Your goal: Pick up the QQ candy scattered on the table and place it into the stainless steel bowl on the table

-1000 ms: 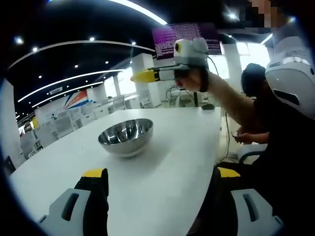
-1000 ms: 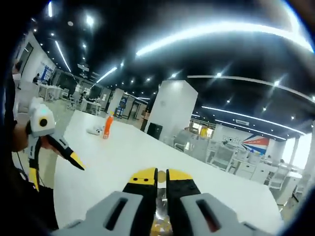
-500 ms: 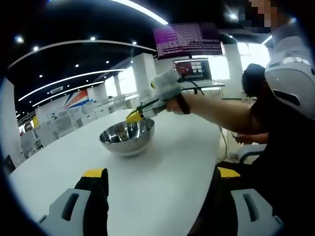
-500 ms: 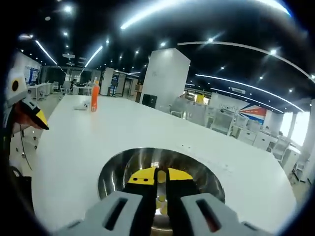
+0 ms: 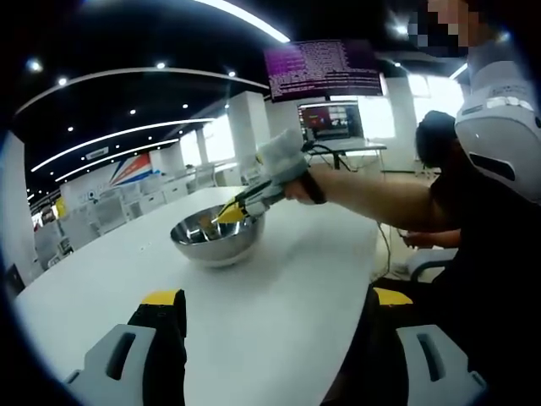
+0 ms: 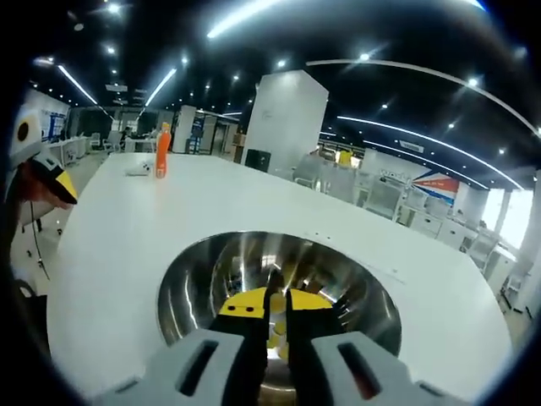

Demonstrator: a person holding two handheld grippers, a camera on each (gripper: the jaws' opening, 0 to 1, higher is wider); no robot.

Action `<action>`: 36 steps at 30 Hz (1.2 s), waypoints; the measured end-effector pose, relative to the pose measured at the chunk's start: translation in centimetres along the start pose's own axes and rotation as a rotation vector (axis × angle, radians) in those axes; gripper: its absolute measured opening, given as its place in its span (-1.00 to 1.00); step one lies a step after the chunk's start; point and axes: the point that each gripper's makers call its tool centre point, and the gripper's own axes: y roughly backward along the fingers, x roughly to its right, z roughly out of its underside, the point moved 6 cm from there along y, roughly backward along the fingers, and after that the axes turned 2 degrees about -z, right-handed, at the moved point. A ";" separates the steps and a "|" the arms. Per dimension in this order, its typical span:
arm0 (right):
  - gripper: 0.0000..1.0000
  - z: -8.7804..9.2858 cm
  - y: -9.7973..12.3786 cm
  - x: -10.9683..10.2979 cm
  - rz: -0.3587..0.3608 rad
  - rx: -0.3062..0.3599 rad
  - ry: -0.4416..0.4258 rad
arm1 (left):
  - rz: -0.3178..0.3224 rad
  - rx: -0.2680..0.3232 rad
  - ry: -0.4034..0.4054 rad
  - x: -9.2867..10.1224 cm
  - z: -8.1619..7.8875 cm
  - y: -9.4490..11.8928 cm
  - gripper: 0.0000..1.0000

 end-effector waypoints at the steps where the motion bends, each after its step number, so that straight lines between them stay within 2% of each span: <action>1: -0.86 0.0 0.0 0.0 0.002 -0.002 -0.003 | 0.000 -0.001 0.000 0.0 0.0 0.0 0.78; 21: -0.82 -0.2 0.2 0.1 0.007 0.027 -0.052 | -0.004 0.000 -0.004 0.0 -0.1 0.1 0.78; 23: -0.68 -0.3 0.2 0.0 0.003 0.031 -0.063 | -0.003 -0.001 -0.005 0.0 -0.1 0.1 0.78; 25: -0.37 -0.3 0.1 -0.2 -0.017 0.039 -0.071 | -0.004 -0.001 -0.006 0.0 -0.1 0.1 0.78; 27: -0.23 -0.1 -0.1 -0.4 -0.035 0.031 -0.069 | -0.003 -0.001 -0.005 0.0 -0.1 0.0 0.78; 36: -0.18 0.2 -0.2 -0.6 -0.038 0.018 -0.042 | -0.003 0.002 -0.004 0.0 -0.1 0.1 0.78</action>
